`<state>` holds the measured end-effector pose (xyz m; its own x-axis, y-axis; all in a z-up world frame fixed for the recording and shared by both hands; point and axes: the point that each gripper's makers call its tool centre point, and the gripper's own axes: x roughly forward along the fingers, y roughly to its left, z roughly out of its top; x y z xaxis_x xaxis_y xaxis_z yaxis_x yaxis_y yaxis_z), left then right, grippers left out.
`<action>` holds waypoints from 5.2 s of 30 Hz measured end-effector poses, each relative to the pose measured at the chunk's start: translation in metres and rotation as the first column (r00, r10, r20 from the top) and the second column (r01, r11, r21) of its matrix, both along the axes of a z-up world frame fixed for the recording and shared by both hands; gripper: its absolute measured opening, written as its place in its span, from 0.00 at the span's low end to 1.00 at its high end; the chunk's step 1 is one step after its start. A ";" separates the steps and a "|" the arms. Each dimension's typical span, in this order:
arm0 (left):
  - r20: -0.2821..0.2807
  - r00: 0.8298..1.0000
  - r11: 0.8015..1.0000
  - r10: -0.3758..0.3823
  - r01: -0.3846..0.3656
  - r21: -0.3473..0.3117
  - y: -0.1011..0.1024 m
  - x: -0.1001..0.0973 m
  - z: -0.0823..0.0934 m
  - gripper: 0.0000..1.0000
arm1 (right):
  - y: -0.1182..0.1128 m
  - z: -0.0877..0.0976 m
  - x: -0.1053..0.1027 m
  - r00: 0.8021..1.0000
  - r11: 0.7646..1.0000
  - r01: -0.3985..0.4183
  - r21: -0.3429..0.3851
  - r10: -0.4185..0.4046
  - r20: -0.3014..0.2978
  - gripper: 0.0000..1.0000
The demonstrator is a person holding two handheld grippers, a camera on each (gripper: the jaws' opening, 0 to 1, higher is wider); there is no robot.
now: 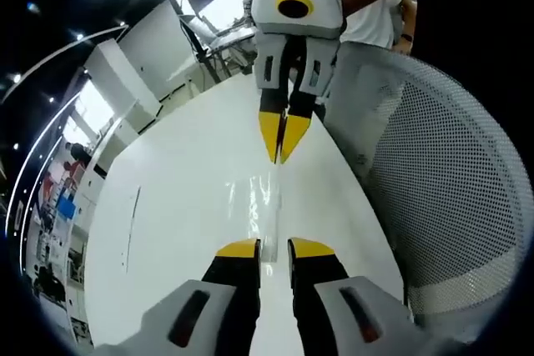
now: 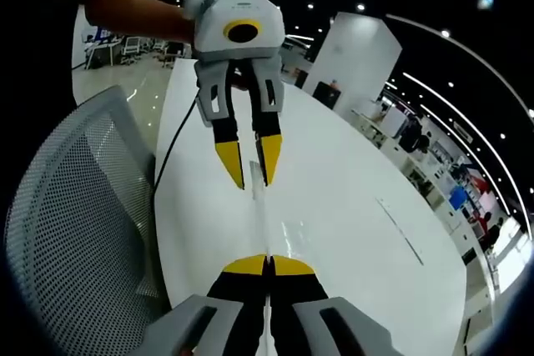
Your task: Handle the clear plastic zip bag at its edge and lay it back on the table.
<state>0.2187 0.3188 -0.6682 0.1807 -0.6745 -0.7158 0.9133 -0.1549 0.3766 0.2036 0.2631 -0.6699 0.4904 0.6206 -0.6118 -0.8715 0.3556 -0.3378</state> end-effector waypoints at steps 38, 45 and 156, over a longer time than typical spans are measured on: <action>0.073 0.997 0.999 0.010 -0.013 0.040 -0.007 0.005 0.002 0.00 | 0.019 0.013 0.001 0.999 0.999 -0.038 0.023 0.039 -0.020 0.05; 0.069 0.998 0.999 0.007 -0.011 0.047 -0.008 0.005 0.003 0.00 | 0.024 0.015 0.002 0.998 0.998 -0.055 0.017 0.055 -0.013 0.06; -0.104 0.993 0.995 0.059 -0.049 0.090 -0.006 0.003 -0.014 0.00 | 0.048 -0.003 0.013 0.990 0.993 -0.119 -0.001 0.119 -0.072 0.00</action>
